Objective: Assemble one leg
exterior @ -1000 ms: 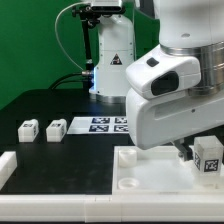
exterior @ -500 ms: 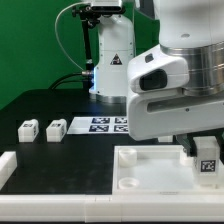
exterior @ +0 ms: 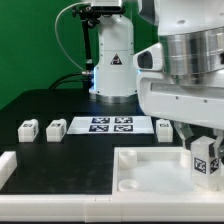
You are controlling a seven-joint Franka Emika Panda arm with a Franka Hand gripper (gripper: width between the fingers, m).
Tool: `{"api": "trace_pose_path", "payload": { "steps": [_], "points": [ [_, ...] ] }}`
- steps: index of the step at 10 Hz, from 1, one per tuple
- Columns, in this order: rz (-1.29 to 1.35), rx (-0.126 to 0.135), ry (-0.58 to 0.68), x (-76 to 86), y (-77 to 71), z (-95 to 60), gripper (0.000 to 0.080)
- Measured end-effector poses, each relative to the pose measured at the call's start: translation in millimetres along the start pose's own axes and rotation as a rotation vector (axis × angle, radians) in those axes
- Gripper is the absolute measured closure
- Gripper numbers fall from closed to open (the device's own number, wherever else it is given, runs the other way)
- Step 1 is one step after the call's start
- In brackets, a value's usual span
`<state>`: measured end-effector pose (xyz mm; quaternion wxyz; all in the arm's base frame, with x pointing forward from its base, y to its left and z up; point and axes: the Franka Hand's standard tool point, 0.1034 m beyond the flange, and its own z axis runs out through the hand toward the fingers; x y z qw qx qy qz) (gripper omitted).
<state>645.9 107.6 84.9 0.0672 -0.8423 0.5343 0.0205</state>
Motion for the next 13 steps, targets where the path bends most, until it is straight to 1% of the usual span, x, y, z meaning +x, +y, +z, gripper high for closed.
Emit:
{"api": "trace_pose_path", "payload": {
  "steps": [2,3,4,5,6,7,8,9,11,12,13],
  "points": [
    [0.225,-0.002,0.009,0.0,1.0,-0.1,0.0501],
    [0.29,-0.001,0.012,-0.3,1.4,-0.3,0.0501],
    [0.267,-0.002,0.011,-0.3,1.5,-0.3,0.0501],
    [0.175,0.0,0.012,-1.1,1.2,0.5,0.0411],
    [0.05,0.007,0.014,-2.9,2.1,3.4,0.0273],
    [-0.146,0.002,0.015,-8.3,1.4,5.8,0.0189],
    [-0.387,-0.024,0.017,-12.2,1.4,7.0,0.0189],
    [-0.481,-0.023,0.018,-10.9,1.3,7.2,0.0158],
    [-0.726,-0.03,0.019,-9.6,1.7,7.2,0.0152],
    [-0.977,-0.063,0.037,-7.5,1.5,5.8,0.0151],
    [-1.184,-0.063,0.045,-8.2,-1.9,4.5,0.0151]
  ]
}}
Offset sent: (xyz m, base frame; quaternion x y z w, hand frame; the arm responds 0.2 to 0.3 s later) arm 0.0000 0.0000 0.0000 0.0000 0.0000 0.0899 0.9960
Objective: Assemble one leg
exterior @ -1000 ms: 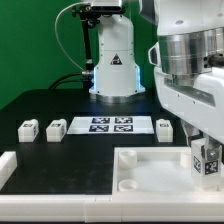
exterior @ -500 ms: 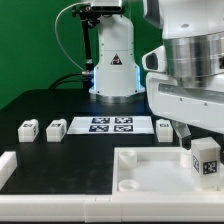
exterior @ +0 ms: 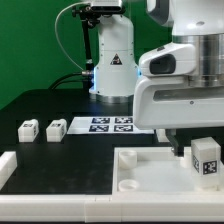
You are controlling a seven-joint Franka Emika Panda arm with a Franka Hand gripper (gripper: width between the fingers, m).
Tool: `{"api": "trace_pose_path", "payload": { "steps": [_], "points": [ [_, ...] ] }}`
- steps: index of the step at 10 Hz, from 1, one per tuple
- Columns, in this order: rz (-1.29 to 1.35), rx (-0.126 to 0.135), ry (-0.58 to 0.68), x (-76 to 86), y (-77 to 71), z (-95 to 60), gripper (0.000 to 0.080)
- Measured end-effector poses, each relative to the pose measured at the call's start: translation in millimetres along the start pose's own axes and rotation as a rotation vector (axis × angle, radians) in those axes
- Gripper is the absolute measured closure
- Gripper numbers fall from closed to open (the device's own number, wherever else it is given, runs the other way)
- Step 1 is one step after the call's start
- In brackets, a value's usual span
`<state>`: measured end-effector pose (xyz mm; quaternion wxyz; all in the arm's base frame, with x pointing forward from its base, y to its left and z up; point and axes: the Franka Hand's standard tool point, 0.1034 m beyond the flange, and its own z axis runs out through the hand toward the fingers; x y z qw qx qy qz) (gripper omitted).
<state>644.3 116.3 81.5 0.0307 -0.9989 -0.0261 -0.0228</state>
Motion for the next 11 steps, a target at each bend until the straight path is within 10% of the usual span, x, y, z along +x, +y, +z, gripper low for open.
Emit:
{"api": "trace_pose_path", "payload": {
  "steps": [4,6,9,11],
  "points": [
    [0.142,0.025,0.013,1.6,-3.6,0.3,0.0243],
    [0.303,0.028,0.012,1.9,-1.8,0.2,0.0498],
    [0.893,0.016,0.027,0.5,3.2,1.6,0.0498],
    [1.23,0.053,0.033,-1.8,8.7,1.9,0.0498]
  ]
}}
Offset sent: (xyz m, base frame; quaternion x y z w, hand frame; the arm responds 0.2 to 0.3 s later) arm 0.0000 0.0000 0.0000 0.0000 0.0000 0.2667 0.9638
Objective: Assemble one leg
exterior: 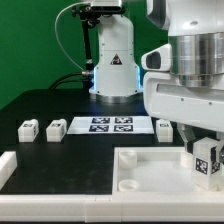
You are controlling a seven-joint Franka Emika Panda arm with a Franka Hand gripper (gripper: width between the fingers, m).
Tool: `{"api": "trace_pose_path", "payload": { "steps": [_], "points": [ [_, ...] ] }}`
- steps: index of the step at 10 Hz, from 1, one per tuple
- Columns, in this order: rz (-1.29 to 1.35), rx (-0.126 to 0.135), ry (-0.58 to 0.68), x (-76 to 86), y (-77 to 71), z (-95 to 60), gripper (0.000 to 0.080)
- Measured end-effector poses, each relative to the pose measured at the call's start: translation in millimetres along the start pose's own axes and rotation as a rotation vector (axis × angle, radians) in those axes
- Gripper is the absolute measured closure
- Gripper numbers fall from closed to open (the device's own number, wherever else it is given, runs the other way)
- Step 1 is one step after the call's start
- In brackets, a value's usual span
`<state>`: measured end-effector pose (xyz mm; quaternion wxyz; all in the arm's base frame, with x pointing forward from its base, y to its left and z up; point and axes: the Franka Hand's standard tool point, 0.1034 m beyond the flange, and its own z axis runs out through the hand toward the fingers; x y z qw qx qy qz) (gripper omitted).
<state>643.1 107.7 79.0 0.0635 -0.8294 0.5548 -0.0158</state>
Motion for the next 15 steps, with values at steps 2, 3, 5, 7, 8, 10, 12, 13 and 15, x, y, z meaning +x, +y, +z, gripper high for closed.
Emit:
{"api": "trace_pose_path", "payload": {
  "steps": [2,3,5,7,8,10,12,13,15],
  "points": [
    [0.217,0.006,-0.004,-1.0,2.9,0.1,0.0498],
    [0.205,0.006,-0.005,-1.0,2.9,0.1,0.0498],
    [0.092,0.005,-0.004,-3.4,2.5,1.2,0.0426],
    [-0.312,0.009,-0.012,-14.7,0.1,3.0,0.0245],
    [-0.419,0.009,-0.011,-13.6,0.4,3.1,0.0169],
    [-0.657,0.003,-0.011,-13.6,0.9,3.1,0.0156],
    [-1.073,-0.033,-0.012,-10.8,-1.0,-1.5,0.0151],
    [-1.191,-0.029,-0.007,-5.1,0.3,-1.0,0.0151],
    [-1.137,-0.02,0.006,-5.6,0.4,0.8,0.0174]
  ]
}}
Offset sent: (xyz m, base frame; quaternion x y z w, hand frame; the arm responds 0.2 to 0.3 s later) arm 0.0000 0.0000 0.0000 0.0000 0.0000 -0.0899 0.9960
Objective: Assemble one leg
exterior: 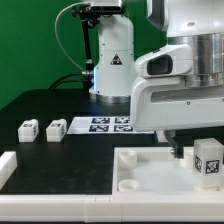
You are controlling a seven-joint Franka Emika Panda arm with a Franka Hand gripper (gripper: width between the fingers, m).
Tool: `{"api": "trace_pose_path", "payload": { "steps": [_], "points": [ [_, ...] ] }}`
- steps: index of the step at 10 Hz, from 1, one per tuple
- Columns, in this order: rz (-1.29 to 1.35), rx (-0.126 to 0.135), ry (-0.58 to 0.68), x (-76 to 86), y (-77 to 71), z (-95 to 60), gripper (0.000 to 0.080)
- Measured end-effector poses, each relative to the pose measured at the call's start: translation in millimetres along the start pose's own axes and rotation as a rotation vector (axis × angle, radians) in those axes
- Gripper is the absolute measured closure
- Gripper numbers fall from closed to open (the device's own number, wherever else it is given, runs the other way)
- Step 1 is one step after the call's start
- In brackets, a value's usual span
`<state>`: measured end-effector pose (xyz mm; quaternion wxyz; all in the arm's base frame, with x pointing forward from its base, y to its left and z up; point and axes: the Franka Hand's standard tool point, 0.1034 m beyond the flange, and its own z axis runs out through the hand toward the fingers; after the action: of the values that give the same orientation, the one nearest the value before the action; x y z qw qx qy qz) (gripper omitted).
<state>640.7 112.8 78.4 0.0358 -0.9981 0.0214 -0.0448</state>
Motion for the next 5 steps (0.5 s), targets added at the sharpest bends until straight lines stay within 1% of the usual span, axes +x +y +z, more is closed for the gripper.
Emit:
{"api": "trace_pose_path", "payload": {
  "steps": [1,2,3,4,5],
  "points": [
    [-0.013,-0.001,0.0,0.1,0.8,0.0,0.0344],
    [-0.002,0.0,0.0,0.1,0.6,0.0,0.0344],
    [0.135,0.007,-0.001,-0.1,-0.4,0.1,0.0512],
    [0.288,0.008,-0.001,0.1,0.8,0.1,0.0508],
    [0.369,0.007,-0.004,-0.1,0.7,0.1,0.0508]
  ]
}}
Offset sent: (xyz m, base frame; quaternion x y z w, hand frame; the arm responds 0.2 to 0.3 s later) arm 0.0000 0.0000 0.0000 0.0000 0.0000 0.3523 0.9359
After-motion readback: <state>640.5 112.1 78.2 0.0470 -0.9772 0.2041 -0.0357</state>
